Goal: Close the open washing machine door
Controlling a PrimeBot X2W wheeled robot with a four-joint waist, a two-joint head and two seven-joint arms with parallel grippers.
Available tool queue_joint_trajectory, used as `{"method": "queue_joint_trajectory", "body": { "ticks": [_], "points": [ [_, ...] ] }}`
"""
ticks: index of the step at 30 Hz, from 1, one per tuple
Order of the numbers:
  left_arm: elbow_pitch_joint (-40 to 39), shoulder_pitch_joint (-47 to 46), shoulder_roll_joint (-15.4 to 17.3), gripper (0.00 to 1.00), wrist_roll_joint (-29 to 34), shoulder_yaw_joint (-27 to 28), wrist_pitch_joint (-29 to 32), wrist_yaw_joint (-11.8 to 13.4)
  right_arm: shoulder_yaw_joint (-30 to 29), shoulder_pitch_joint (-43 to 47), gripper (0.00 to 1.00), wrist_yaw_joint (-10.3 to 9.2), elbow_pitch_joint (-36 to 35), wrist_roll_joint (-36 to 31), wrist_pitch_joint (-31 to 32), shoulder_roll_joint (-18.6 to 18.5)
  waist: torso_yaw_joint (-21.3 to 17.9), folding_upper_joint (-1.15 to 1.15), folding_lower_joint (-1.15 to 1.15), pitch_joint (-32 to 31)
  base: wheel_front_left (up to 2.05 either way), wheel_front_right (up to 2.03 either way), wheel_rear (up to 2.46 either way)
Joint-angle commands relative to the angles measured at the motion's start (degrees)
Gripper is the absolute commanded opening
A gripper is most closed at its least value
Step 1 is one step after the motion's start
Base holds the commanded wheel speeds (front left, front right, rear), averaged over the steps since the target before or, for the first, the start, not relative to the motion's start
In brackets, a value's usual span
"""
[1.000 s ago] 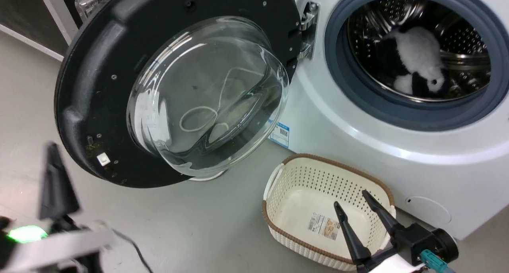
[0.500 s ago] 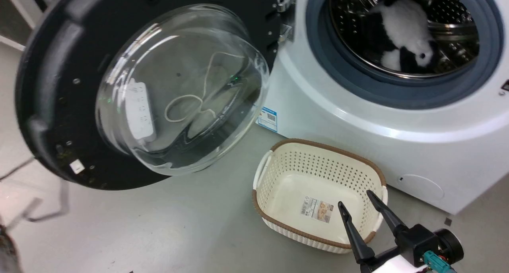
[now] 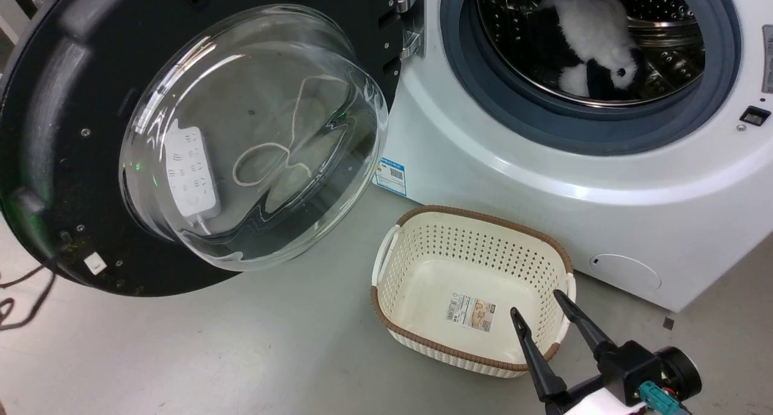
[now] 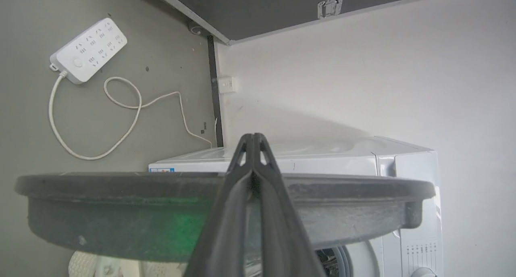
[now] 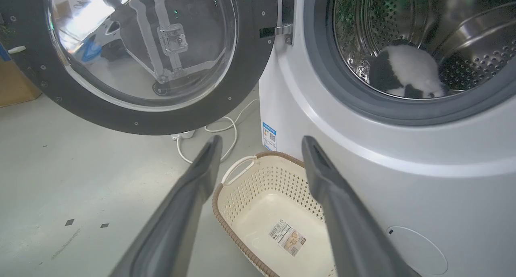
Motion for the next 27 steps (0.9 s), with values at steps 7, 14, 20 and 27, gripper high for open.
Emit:
{"method": "queue_joint_trajectory", "body": {
  "ticks": [7,14,20,27],
  "points": [
    [-0.15,2.67,-0.34,0.00,-1.81,-2.03,6.42,-3.13,0.07,-0.72,1.00,0.05,0.38,0.18,-0.27,0.04,0.18,0.00,0.00,-1.13,0.00,0.00,0.00],
    [-4.77,9.41,-2.86,0.00,-4.64,-4.49,15.56,-5.56,-0.45,0.20,1.00,0.05,0.56,1.90,-0.27,0.04,0.30,0.00,0.00,-4.33,0.00,0.00,0.00],
    [-12.57,18.94,-9.48,0.00,-6.72,-8.66,23.01,-5.64,-2.12,1.59,1.00,0.05,0.55,3.90,-0.27,0.04,0.44,0.00,0.00,-8.08,0.00,0.00,0.00],
    [-23.12,29.66,-17.07,0.00,-9.69,-13.85,26.45,-4.26,-3.62,1.40,1.00,0.05,0.21,4.47,-0.27,0.04,-2.35,0.00,0.00,-10.26,0.00,0.00,0.00]
  ]
}}
